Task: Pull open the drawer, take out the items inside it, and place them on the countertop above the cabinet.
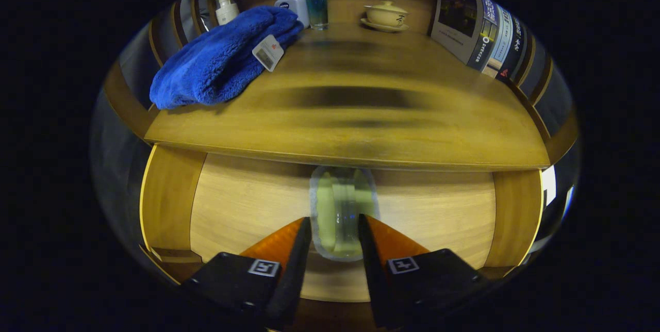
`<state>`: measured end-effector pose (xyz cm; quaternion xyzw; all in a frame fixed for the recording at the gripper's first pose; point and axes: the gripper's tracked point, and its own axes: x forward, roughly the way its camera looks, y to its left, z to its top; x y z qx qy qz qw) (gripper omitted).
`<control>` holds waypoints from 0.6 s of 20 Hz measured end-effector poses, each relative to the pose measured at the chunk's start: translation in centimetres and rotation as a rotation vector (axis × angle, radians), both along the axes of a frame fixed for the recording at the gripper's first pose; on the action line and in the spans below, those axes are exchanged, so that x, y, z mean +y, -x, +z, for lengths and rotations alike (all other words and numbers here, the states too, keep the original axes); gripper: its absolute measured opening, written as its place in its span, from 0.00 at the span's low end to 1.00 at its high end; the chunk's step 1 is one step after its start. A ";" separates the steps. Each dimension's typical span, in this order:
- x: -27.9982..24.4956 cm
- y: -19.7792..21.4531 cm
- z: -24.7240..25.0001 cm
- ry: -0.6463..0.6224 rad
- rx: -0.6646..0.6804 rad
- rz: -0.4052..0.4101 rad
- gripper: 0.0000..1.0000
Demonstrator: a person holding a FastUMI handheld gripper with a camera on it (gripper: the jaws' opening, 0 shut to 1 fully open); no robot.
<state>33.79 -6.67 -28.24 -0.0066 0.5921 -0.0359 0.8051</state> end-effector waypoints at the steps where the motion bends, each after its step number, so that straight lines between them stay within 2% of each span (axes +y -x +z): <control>1: 0.2 0.0 0.2 -0.003 -0.004 0.000 0.41; 2: 0.1 0.2 0.1 -0.007 -0.006 0.012 0.29; 4: 0.0 0.4 0.6 -0.006 -0.029 -0.002 0.29; 5: 0.1 0.4 1.3 -0.012 -0.047 -0.001 0.24; 8: 0.6 1.2 3.1 -0.052 -0.071 0.013 0.24; 12: 0.8 3.4 7.0 -0.078 -0.087 0.072 0.24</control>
